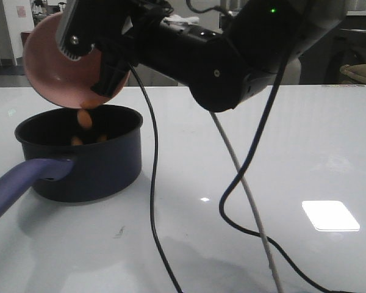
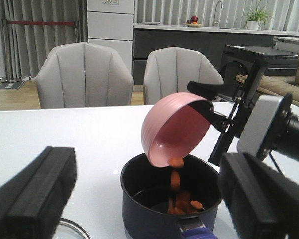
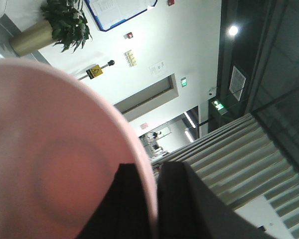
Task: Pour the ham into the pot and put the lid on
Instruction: 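Tilt the pink bowl to pour carrot slices into the saucepan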
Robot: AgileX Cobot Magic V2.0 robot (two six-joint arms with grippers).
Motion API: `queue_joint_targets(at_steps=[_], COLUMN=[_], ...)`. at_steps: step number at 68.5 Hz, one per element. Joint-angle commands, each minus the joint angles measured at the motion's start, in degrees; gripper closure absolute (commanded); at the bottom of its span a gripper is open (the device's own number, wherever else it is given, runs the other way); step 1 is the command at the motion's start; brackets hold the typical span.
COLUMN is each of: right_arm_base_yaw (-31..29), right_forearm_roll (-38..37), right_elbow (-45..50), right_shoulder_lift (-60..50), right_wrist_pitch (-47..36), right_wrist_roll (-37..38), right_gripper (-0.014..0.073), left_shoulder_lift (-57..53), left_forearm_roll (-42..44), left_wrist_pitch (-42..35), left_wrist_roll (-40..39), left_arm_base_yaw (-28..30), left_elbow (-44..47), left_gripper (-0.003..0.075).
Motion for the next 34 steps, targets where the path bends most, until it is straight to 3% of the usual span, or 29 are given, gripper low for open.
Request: queue_joint_targets(at_steps=[1,9,19,26,34], right_arm_base_yaw=[0.2,0.4,0.4,0.4,0.4], right_forearm_roll=[0.5,3.7,9.6,11.4,12.7], right_elbow=[-1.5,-1.6,-1.7,-1.7,-1.8], right_shoulder_lift=[-2.7,-2.8,-4.6,-7.4,-11.2], right_wrist_pitch=[-8.1,-9.2,-8.2,-0.8,11.3], right_wrist_roll=[-2.5,4.3,24.7,37.0,42.6], right_gripper=[0.0465,0.0465,0.0465,0.0465,0.0465], left_shoulder_lift=[0.8,0.8,0.8,0.8,0.8], left_forearm_roll=[-0.1,-0.1,-0.1,-0.1,-0.1], left_wrist_pitch=[-4.4,-4.4,-4.4,-4.4,-4.4], left_wrist_roll=[-0.1,-0.1,-0.1,-0.1,-0.1], left_arm_base_yaw=[-0.5,-0.5,-0.5,-0.5,-0.5], left_elbow=[-1.6,-1.6,-1.6,-1.6,-1.6], left_gripper=[0.0095,0.0095,0.0095,0.0095,0.0095])
